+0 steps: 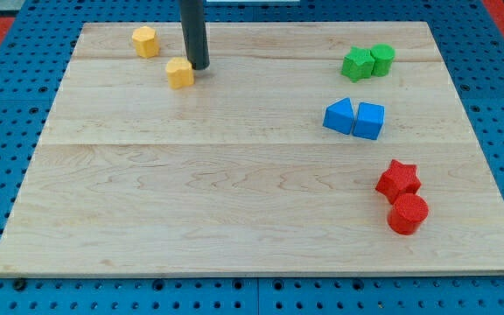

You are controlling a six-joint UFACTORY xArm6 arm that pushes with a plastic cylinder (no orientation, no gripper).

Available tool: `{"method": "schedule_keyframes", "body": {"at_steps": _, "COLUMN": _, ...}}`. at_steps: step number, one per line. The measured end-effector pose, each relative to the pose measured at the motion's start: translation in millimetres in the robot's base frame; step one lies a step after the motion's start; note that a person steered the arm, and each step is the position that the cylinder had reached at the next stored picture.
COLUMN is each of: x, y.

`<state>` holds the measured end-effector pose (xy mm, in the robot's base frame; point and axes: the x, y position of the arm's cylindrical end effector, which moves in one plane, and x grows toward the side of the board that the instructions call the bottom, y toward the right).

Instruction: Move your arm to the top left of the board

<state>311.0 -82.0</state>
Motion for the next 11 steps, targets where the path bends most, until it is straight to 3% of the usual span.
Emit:
{"method": "schedule_keyframes", "body": {"at_steps": 1, "x": 33, "y": -62}}
{"method": "schedule_keyframes", "body": {"at_steps": 3, "x": 18, "y": -107}}
{"method": "schedule_keyframes", "body": {"at_steps": 4, "x": 45, "y": -146}}
{"method": "schedule_keyframes", "body": {"at_steps": 5, "x": 12, "y": -81}}
{"method": "schedule_keyframes", "body": {"at_steps": 6, "x": -49, "y": -11}}
{"method": "schedule_keyframes", "body": {"at_steps": 8, "x": -120, "y": -94}}
{"method": "schedule_keyframes", "body": {"at_steps": 10, "x": -114, "y": -168}}
{"method": "schedule_keyframes", "body": {"at_steps": 11, "x": -117, "y": -156}}
